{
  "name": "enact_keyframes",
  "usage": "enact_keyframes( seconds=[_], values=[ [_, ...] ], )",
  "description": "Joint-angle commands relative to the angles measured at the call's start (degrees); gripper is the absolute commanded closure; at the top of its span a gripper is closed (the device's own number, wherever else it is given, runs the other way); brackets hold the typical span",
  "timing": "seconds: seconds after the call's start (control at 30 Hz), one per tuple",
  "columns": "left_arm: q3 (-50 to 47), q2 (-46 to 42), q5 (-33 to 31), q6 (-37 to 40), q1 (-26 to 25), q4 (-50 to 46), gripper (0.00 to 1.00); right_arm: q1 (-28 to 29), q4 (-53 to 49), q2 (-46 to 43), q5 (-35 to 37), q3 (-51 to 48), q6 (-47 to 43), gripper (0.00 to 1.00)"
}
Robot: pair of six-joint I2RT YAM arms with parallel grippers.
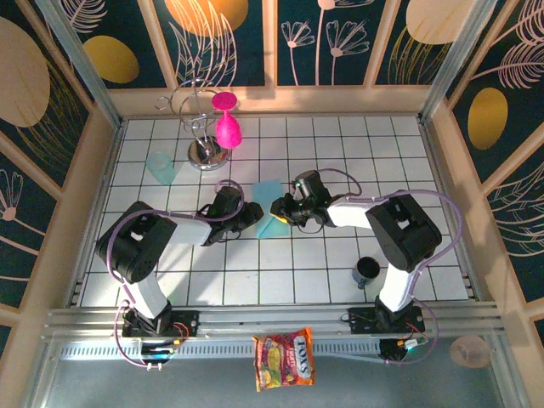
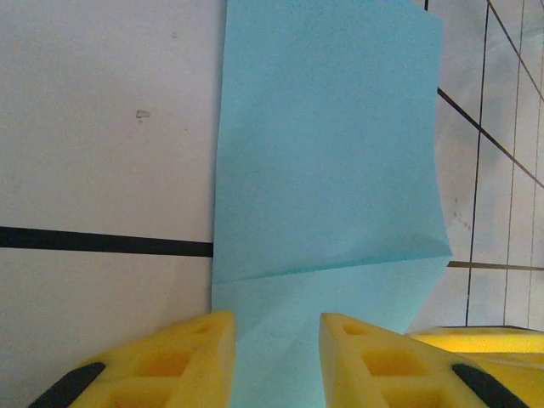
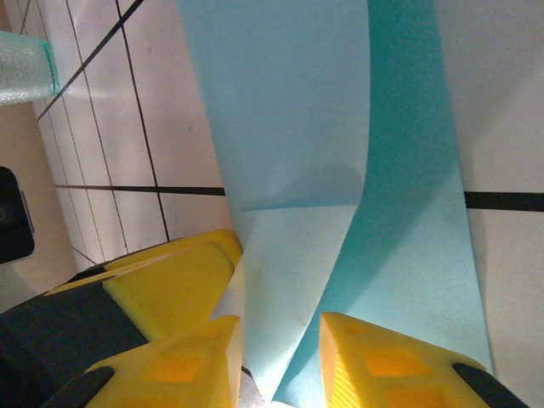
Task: Fold a paper plane with a square sheet of paper (pick it up from the middle)
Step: Turn over the paper at the center of the table.
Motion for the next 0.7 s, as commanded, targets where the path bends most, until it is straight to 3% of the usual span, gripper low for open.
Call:
enact_keyframes(
  seconds=[0.0,0.33,0.67],
  values=[
    [-1.2,0.0,0.5,-0.1,0.4,-1.7,0.68,0.6,-1.9,2.0,1.4,2.1,0.9,0.69],
    [-1.2,-0.5,0.2,0.2,0.4,-2.1,0.68,0.9,0.5,4.2,0.4,4.0,0.4,0.71],
    [-1.1,-4.1,0.3,0.1,0.9,-2.5,0.63,0.8,3.5,4.6,1.2,4.0,-0.6,0.89]
  ],
)
